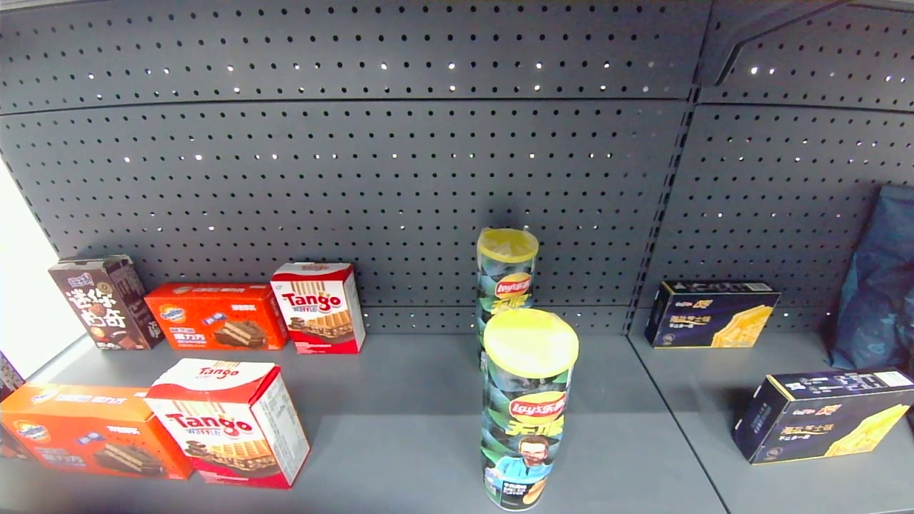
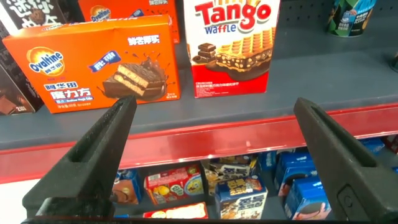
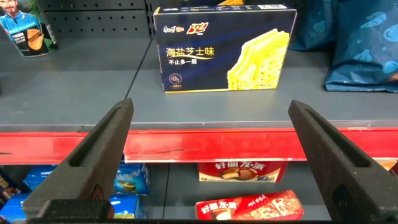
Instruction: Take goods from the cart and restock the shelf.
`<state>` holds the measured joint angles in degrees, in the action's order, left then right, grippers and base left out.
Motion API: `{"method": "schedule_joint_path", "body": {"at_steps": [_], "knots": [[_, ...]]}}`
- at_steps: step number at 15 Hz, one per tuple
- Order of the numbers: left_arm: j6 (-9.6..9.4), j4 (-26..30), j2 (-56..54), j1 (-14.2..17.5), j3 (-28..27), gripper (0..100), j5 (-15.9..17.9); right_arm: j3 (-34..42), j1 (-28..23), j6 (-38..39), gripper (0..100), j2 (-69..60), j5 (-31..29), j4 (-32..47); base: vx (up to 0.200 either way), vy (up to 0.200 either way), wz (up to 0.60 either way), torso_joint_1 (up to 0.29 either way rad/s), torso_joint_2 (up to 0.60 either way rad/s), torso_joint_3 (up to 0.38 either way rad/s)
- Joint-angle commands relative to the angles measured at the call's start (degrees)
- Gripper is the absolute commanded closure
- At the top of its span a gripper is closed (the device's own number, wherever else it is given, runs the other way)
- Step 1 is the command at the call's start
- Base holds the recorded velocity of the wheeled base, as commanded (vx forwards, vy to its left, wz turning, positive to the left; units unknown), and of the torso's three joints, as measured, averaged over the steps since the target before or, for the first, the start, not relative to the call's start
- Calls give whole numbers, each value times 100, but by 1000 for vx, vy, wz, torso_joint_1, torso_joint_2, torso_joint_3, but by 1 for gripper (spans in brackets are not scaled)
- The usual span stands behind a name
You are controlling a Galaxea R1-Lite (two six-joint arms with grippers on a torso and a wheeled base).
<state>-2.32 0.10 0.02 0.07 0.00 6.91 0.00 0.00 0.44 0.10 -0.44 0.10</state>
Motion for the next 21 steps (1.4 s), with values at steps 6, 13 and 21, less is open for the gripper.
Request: {"method": "schedule_joint_path", "body": {"at_steps": [6,13,21], "knots": [[29,-1,-2,1,0,0,-14,0,0,0,0,-10,0,-1,0,0,0,0,0,0],[29,-1,-2,10,0,0,-14,0,0,-18,0,-10,9,-1,0,0,0,0,0,0],[21,-1,-2,1,0,0,-14,0,0,-35,0,-10,35,-1,0,0,0,0,0,0]]}}
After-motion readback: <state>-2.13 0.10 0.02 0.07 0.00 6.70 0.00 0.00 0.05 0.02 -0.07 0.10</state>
